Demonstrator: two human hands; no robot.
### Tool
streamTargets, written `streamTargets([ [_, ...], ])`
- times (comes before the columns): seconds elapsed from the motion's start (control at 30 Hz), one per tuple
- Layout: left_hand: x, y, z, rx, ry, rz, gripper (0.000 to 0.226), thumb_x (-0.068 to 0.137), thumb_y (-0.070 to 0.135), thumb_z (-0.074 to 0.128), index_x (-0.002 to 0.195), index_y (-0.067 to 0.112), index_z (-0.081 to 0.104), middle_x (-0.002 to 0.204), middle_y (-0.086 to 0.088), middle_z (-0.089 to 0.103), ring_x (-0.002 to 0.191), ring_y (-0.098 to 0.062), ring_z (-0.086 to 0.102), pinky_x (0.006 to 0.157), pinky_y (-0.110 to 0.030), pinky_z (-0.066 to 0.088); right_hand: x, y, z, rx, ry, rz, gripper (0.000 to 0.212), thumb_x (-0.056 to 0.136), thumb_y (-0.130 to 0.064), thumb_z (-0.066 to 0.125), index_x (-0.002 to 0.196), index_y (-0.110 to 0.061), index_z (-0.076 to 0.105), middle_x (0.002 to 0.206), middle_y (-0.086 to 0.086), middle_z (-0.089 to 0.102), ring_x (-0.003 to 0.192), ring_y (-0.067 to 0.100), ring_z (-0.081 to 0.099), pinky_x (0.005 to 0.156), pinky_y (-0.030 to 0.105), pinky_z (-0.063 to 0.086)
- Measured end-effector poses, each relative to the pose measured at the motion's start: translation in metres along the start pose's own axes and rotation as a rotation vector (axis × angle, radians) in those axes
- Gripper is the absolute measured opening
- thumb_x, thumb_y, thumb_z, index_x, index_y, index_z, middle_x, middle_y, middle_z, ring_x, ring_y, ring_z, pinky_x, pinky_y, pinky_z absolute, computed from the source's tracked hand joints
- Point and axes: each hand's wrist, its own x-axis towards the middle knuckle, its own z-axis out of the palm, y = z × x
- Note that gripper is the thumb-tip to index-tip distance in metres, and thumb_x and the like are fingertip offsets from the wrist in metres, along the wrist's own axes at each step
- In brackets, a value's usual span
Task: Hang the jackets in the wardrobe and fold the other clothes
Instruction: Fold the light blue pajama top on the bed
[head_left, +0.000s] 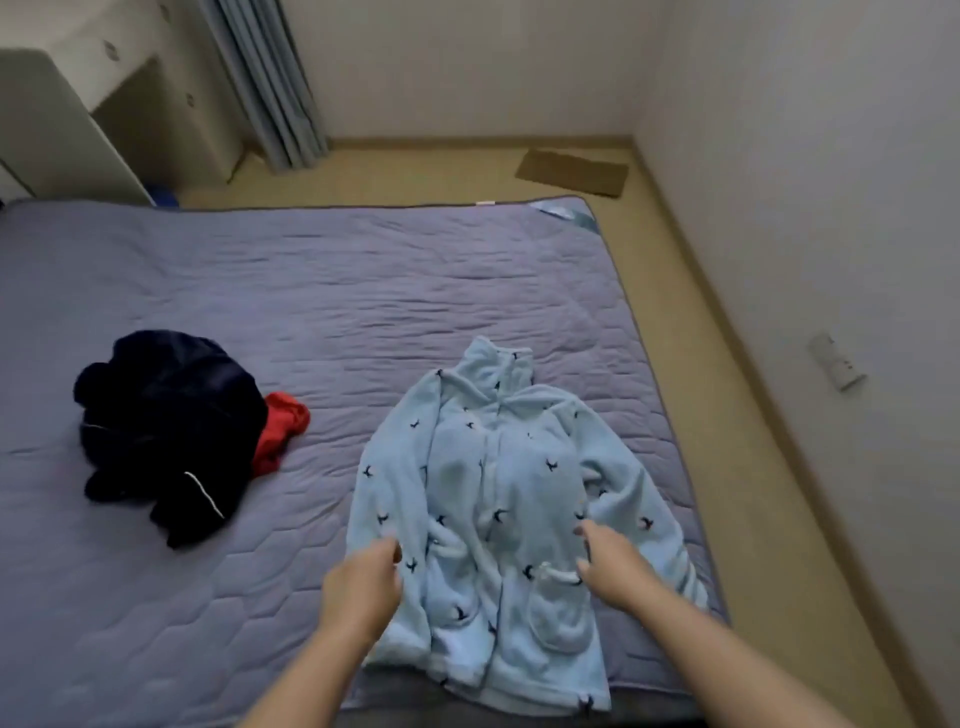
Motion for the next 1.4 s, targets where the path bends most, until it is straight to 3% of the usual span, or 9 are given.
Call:
streamTargets([
  [0.23,-0.014,-0.053,0.178,0.164,-0.384,0.103,0.021,0.087,0.026,0.047,0.108,0.024,0.045,0.121,0.004,0.053,0.11,-0.018,0.053,0.08,-0.03,0.043,0.02,0.075,0.201,-0.122,-0.283,0.045,0.061,0.087,-0.034,0.057,0.14,-0.028,0.029,0.142,0.001,0.034,0.127,0.026,0.042,0.097,0.035,0.042],
  [0.4,0.01,-0.07,0.259,0.149,-0.287,0.152,0.058,0.086,0.016,0.049,0.141,0.023,0.033,0.145,0.0,0.032,0.127,-0.018,0.041,0.092,-0.028,0.042,0.047,0.107,0.275,0.311,0.008,0.414,0.073,0.09,-0.033,0.057,0.148,-0.011,0.018,0.151,0.012,0.026,0.135,0.03,0.032,0.107,0.035,0.033],
  [0.53,0.037,-0.079,0.277,0.418,-0.234,-0.119,0.083,0.087,0.026,0.058,0.149,0.032,0.003,0.157,-0.014,-0.004,0.141,-0.038,0.01,0.102,-0.052,0.033,0.072,0.117,0.293,0.289,0.137,0.604,0.078,0.086,-0.038,0.062,0.147,-0.014,0.021,0.151,0.01,0.027,0.137,0.03,0.029,0.107,0.044,0.03],
  [0.63,0.054,-0.082,0.282,0.471,-0.176,-0.131,0.066,0.089,0.025,0.057,0.146,0.025,0.024,0.146,-0.026,0.024,0.126,-0.039,0.039,0.091,-0.049,0.039,0.088,0.129,0.298,0.349,0.149,0.621,0.066,0.086,-0.024,0.062,0.142,-0.013,0.029,0.142,0.016,0.039,0.126,0.035,0.041,0.1,0.044,0.038],
  [0.73,0.065,-0.078,0.276,0.535,-0.078,0.119,0.02,0.089,0.012,0.054,0.106,0.015,0.063,0.098,-0.015,0.064,0.085,-0.032,0.063,0.079,-0.041,0.042,0.094,0.142,0.289,0.379,0.126,0.489,0.041,0.086,-0.005,0.052,0.126,-0.011,0.045,0.12,0.021,0.058,0.109,0.039,0.054,0.086,0.039,0.043],
  [1.1,0.024,-0.114,0.234,0.98,-0.67,0.136,0.04,0.095,0.025,0.037,0.133,0.019,0.048,0.132,0.005,0.055,0.119,-0.017,0.054,0.095,-0.033,0.04,0.07,0.241,0.185,-0.209,0.047,0.399,0.037,0.086,-0.006,0.043,0.121,-0.018,0.05,0.111,0.017,0.057,0.101,0.037,0.057,0.077,0.037,0.047],
  [1.23,0.004,-0.106,0.26,0.855,-0.491,0.027,0.031,0.097,0.027,0.037,0.126,0.026,0.049,0.125,0.004,0.054,0.115,-0.018,0.053,0.095,-0.035,0.038,0.071,0.221,0.218,-0.202,-0.13,0.424,0.032,0.09,-0.02,0.05,0.12,-0.018,0.037,0.125,0.012,0.052,0.11,0.032,0.053,0.085,0.038,0.047],
  [1.33,-0.012,-0.09,0.272,0.796,-0.274,-0.08,0.042,0.093,0.019,0.048,0.134,0.018,0.042,0.144,-0.019,0.033,0.133,-0.039,0.031,0.105,-0.056,0.026,0.06,0.206,0.243,-0.285,0.092,0.465,0.072,0.087,-0.03,0.058,0.146,-0.022,0.017,0.147,0.009,0.03,0.133,0.029,0.033,0.1,0.045,0.035],
  [1.4,-0.022,-0.081,0.278,0.592,-0.125,0.111,0.056,0.071,0.008,0.07,0.125,0.007,0.054,0.137,-0.027,0.042,0.128,-0.046,0.04,0.101,-0.064,0.027,0.048,0.197,0.256,-0.357,0.221,0.355,0.078,0.082,-0.027,0.065,0.147,-0.018,0.023,0.151,0.011,0.028,0.137,0.028,0.029,0.103,0.046,0.031],
])
